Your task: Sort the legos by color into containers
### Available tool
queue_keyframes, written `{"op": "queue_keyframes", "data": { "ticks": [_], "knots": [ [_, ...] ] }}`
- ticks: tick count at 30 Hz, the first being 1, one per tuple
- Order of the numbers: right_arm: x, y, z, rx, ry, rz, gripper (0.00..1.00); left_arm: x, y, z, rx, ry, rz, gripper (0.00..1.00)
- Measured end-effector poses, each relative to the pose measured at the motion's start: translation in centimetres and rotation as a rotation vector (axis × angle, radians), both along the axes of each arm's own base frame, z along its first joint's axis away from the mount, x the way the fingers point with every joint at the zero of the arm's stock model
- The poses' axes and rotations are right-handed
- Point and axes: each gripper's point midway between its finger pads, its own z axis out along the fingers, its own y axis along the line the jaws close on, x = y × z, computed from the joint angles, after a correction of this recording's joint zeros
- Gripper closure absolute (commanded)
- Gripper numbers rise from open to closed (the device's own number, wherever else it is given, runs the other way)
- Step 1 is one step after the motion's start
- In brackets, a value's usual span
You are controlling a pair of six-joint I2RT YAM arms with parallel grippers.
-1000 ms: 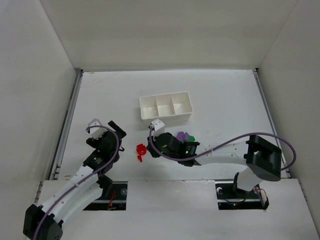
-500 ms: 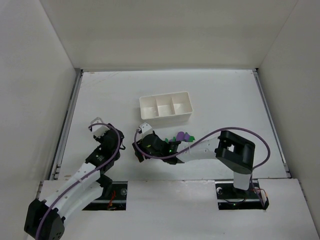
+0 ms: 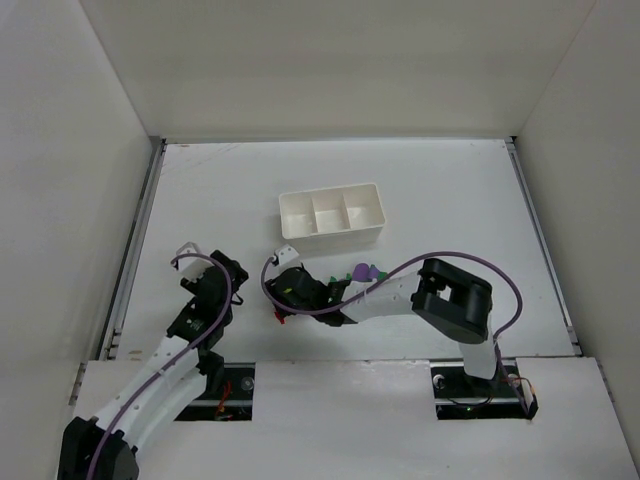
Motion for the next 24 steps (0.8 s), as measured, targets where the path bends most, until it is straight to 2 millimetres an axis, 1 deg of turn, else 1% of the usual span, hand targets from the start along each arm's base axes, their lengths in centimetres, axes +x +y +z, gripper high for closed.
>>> {"op": "queue_keyframes", "data": {
  "ticks": [1,2,6,8,9,11,14,15,17,18,20,22,24],
  "knots": [
    [0.1,0.0,0.0,-0.002,-0.003,-0.005,0.5,0.0,0.1,-0.1,-0.004,0.003,0.0,0.4],
    [0.2,-0.1,0.0,-0.004,-0.005,-0.01,0.52,0.1,0.1,-0.2,-0.008,0.007,-0.001,0.4],
    [0.4,-0.2,0.2,-0.004,-0.012,-0.022,0.54,0.0,-0.1,-1.0,-0.016,0.034,-0.017,0.42],
    [0.3,-0.3,1.0,0.005,-0.016,-0.021,0.53,-0.1,-0.5,-1.2,-0.021,0.041,-0.037,0.43],
    [0.2,-0.4,1.7,0.017,-0.019,-0.019,0.53,-0.1,-0.6,-1.2,-0.021,0.042,-0.046,0.44],
    [0.1,-0.6,4.1,0.064,-0.034,-0.017,0.53,0.0,-1.0,-1.2,-0.025,0.043,-0.065,0.45],
    [0.4,-1.0,8.9,0.163,-0.065,-0.019,0.53,-0.1,-1.8,-1.4,-0.029,0.052,-0.104,0.47],
    [0.8,-1.4,10.6,0.197,-0.078,-0.027,0.53,-0.1,-2.1,-1.5,-0.03,0.057,-0.119,0.47],
    [2.4,-2.4,13.7,0.258,-0.112,-0.06,0.53,-0.2,-3.0,-1.8,-0.032,0.073,-0.161,0.48],
    [3.7,-3.3,14.9,0.28,-0.131,-0.088,0.53,-0.3,-3.5,-2.1,-0.031,0.084,-0.183,0.48],
    [7.2,-5.8,16.8,0.311,-0.168,-0.173,0.53,-0.7,-4.6,-2.9,-0.021,0.12,-0.235,0.48],
    [11.2,-9.0,17.4,0.315,-0.201,-0.276,0.53,-1.3,-5.7,-3.8,-0.006,0.161,-0.286,0.48],
    [14.7,-12.0,16.9,0.291,-0.213,-0.37,0.53,-1.8,-6.5,-4.6,0.015,0.199,-0.327,0.48]
  ]
}}
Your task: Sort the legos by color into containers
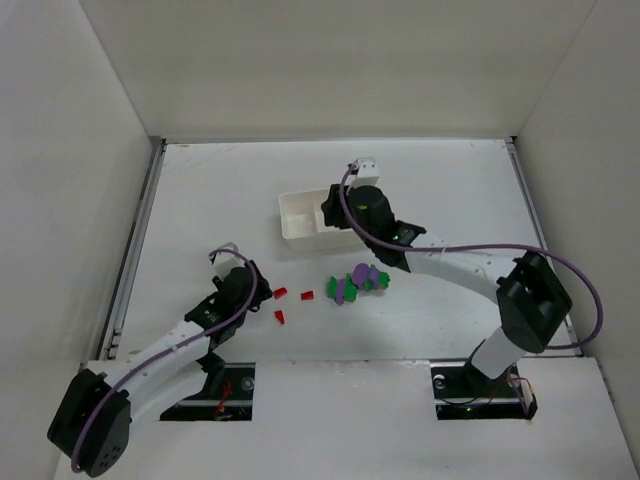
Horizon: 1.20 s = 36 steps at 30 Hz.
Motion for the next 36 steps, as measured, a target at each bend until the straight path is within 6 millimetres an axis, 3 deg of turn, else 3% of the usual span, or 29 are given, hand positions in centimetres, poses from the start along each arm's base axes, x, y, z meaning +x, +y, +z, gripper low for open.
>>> {"op": "queue_keyframes", "data": {
  "ticks": [2,5,9,11,15,20,24,29,33,36],
  "knots": [
    [2.7,-2.0,-0.9,-0.024,0.01,-0.07,0.53,-0.4,-0.7,-0.4,0.021,0.025,-0.033,0.46],
    [4.9,-2.5,-2.9,-0.072,0.033,-0.102,0.52,-0.4,-1.6,-0.2,0.042,0.035,-0.065,0.44],
    [5.4,-1.7,-4.9,-0.121,0.064,-0.087,0.47,-0.3,-2.9,0.2,0.06,0.034,-0.107,0.42],
    [5.4,-1.6,-5.4,-0.136,0.074,-0.083,0.4,-0.4,-3.2,0.0,0.079,0.042,-0.125,0.41],
    [5.7,-1.4,-5.0,-0.139,0.068,-0.08,0.23,-0.6,-3.7,-0.8,0.124,0.077,-0.154,0.4],
    [5.8,-1.4,-4.7,-0.138,0.059,-0.082,0.21,-0.7,-3.8,-1.8,0.167,0.108,-0.172,0.39],
    [4.2,-2.2,-4.2,-0.132,0.05,-0.081,0.28,-0.5,-4.3,-1.8,0.173,0.105,-0.178,0.41],
    [-0.2,-2.0,-3.7,-0.087,0.024,-0.037,0.28,-0.2,-5.0,-1.9,0.186,0.101,-0.194,0.46],
    [-3.0,-1.0,-5.2,-0.089,0.037,0.01,0.28,-0.2,-5.7,-2.0,0.201,0.099,-0.214,0.57],
    [-3.8,-1.1,-6.2,-0.097,0.054,0.015,0.27,-0.1,-5.8,-2.1,0.211,0.096,-0.214,0.66]
  ]
}}
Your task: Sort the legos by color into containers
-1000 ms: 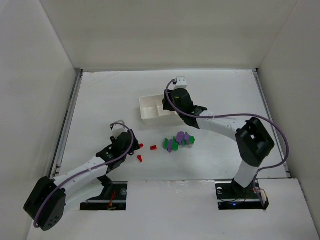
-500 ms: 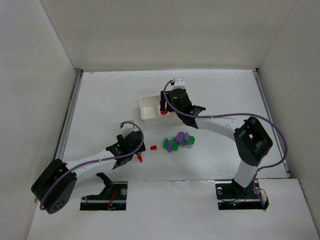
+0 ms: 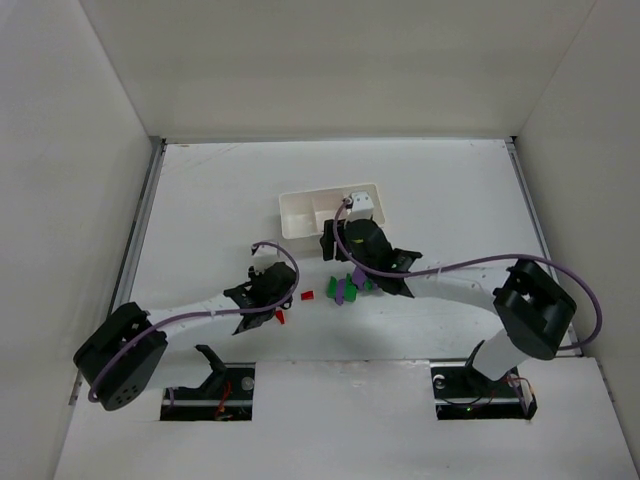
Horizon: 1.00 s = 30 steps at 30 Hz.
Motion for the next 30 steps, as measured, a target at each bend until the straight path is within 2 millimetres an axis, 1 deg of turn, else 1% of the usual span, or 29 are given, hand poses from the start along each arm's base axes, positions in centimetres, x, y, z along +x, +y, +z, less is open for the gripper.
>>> {"op": "queue_keyframes", "data": {
  "ticks": [4,7,10,14,15,21,23,30],
  "knots": [
    [-0.3,-0.7,-0.1,0.008,0.0,-0.017,0.24,0.0,-0.1,0.1,0.004,0.005,-0.001,0.72],
    [-0.5,-1.1,0.9,0.032,-0.014,-0.024,0.21,-0.3,-0.3,0.1,0.012,0.016,-0.011,0.73],
    [-0.8,-1.5,2.4,0.068,-0.037,-0.03,0.19,-0.6,-0.5,0.1,0.022,0.029,-0.019,0.59],
    [-1.0,-1.9,3.7,0.101,-0.057,-0.036,0.18,-1.1,-0.5,0.0,0.039,0.046,-0.03,0.51],
    [-1.1,-1.9,3.8,0.104,-0.058,-0.036,0.18,-1.2,-0.5,0.0,0.042,0.049,-0.033,0.5],
    [-1.1,-2.0,4.1,0.111,-0.064,-0.036,0.18,-1.6,-0.7,-0.1,0.061,0.063,-0.046,0.5],
    [-1.1,-2.0,4.2,0.112,-0.065,-0.036,0.18,-1.7,-0.8,-0.2,0.074,0.067,-0.05,0.52],
    [-1.1,-2.0,4.2,0.112,-0.065,-0.036,0.18,-2.1,-1.3,-0.4,0.11,0.077,-0.069,0.71]
  ]
}}
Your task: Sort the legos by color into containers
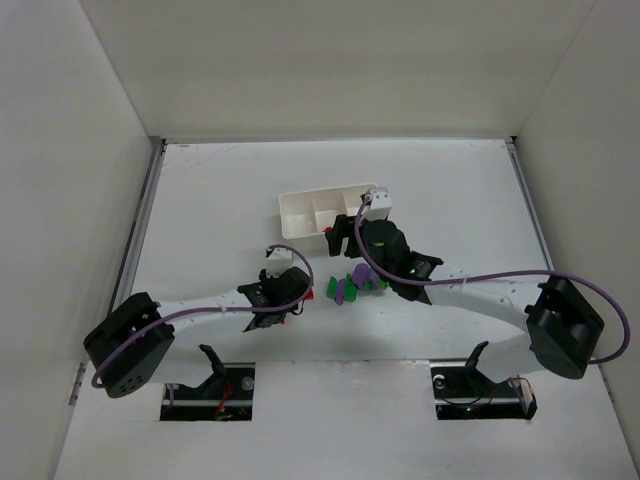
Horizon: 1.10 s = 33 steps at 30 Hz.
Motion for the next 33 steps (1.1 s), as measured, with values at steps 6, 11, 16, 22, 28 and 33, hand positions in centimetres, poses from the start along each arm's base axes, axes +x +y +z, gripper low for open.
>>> {"op": "queue_keyframes", "data": {
  "ticks": [6,11,16,22,28,33],
  "knots": [
    [-0.1,-0.1,0.6,0.009,-0.007,0.0,0.18,-0.1,-0.1,0.1,-0.006,0.002,0.003,0.8],
    [-0.4,-0.7,2.5,0.035,-0.035,-0.001,0.2,-0.2,0.5,1.3,-0.033,0.005,0.014,0.81],
    [-0.4,-1.7,3.4,0.032,-0.048,-0.011,0.2,2.4,-0.6,6.3,-0.136,-0.097,0.041,0.8],
    [-1.2,-3.1,1.5,0.003,-0.027,-0.018,0.2,8.6,-3.8,13.4,-0.228,-0.245,0.05,0.79],
    [-1.7,-4.4,-0.8,-0.038,0.006,-0.028,0.2,16.1,-8.2,15.0,-0.226,-0.285,0.022,0.78],
    [-2.1,-5.2,-0.3,-0.024,-0.008,-0.024,0.31,20.7,-11.0,12.4,-0.197,-0.247,-0.006,0.72]
  ]
}}
